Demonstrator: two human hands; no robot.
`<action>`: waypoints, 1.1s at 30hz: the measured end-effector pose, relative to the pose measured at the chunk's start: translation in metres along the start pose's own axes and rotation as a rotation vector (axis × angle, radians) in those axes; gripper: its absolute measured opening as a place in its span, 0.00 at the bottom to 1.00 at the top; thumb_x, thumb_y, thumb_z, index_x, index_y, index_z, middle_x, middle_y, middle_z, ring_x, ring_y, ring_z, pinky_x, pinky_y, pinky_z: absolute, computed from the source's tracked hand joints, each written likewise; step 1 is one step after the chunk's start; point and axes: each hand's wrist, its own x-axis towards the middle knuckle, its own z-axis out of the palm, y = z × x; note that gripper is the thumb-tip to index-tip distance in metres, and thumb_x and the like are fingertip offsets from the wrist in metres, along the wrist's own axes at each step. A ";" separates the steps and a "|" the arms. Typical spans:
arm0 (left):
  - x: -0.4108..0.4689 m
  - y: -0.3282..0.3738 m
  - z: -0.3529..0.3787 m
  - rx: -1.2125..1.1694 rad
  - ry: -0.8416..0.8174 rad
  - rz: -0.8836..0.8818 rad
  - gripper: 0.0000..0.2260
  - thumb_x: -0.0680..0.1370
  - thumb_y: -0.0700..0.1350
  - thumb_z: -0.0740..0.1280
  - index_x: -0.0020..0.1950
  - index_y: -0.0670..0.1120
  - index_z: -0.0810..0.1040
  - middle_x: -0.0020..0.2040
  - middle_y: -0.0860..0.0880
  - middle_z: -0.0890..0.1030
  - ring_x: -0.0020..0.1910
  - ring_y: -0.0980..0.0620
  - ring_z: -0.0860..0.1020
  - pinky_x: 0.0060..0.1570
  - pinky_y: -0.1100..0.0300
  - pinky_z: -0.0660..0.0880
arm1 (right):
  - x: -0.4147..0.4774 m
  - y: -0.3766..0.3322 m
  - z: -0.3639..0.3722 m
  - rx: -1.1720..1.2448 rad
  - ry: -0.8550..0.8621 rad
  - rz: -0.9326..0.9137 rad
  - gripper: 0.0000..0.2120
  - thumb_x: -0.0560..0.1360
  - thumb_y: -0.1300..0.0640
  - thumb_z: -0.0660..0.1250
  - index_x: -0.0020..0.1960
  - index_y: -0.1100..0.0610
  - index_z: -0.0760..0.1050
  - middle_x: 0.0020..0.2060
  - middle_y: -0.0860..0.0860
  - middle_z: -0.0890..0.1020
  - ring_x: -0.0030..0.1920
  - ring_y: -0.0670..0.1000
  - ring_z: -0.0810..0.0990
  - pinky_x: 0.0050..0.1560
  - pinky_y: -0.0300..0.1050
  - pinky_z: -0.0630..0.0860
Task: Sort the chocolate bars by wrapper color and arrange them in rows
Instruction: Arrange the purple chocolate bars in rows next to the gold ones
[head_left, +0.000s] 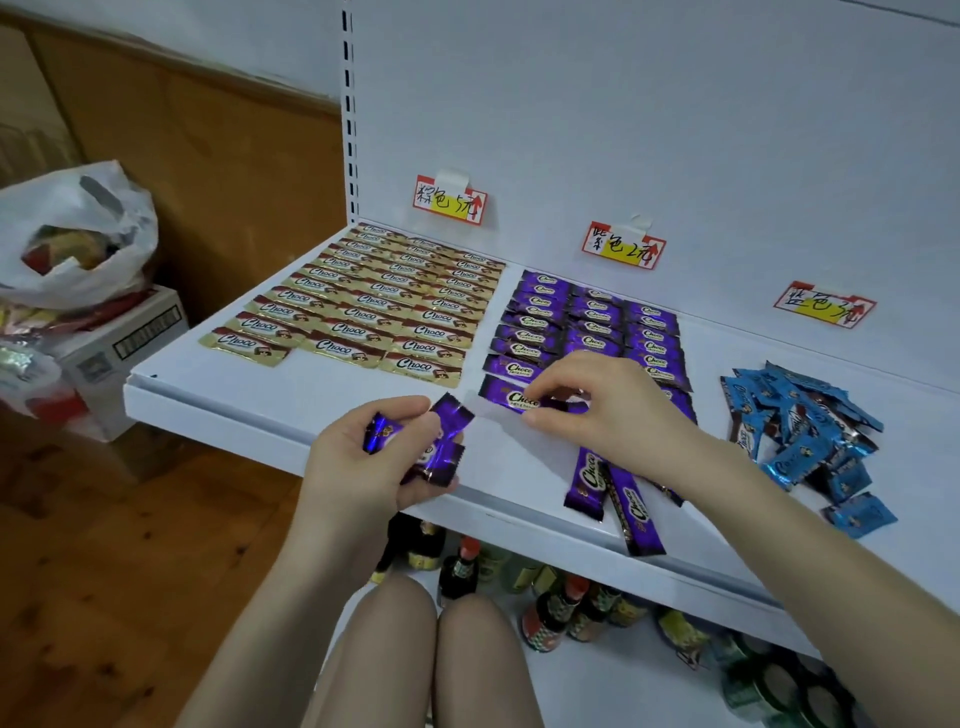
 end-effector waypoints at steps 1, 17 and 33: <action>0.000 -0.001 -0.001 -0.010 0.002 -0.009 0.06 0.73 0.38 0.69 0.49 0.44 0.78 0.49 0.41 0.80 0.46 0.44 0.82 0.35 0.59 0.81 | 0.002 0.001 0.006 -0.030 0.004 0.040 0.07 0.72 0.54 0.70 0.47 0.55 0.81 0.42 0.47 0.80 0.44 0.45 0.76 0.49 0.46 0.74; 0.000 -0.003 0.002 -0.060 -0.059 -0.006 0.06 0.73 0.37 0.67 0.49 0.42 0.78 0.46 0.40 0.82 0.39 0.45 0.84 0.35 0.57 0.81 | 0.021 0.008 0.021 -0.168 -0.036 0.136 0.10 0.75 0.54 0.65 0.43 0.60 0.81 0.39 0.57 0.81 0.43 0.57 0.76 0.45 0.53 0.73; 0.000 -0.004 0.007 0.057 -0.004 0.051 0.04 0.73 0.38 0.68 0.46 0.44 0.77 0.44 0.44 0.83 0.42 0.47 0.84 0.46 0.48 0.79 | 0.021 0.007 0.018 -0.138 -0.065 0.167 0.08 0.75 0.54 0.66 0.49 0.56 0.82 0.44 0.50 0.82 0.47 0.51 0.77 0.47 0.49 0.73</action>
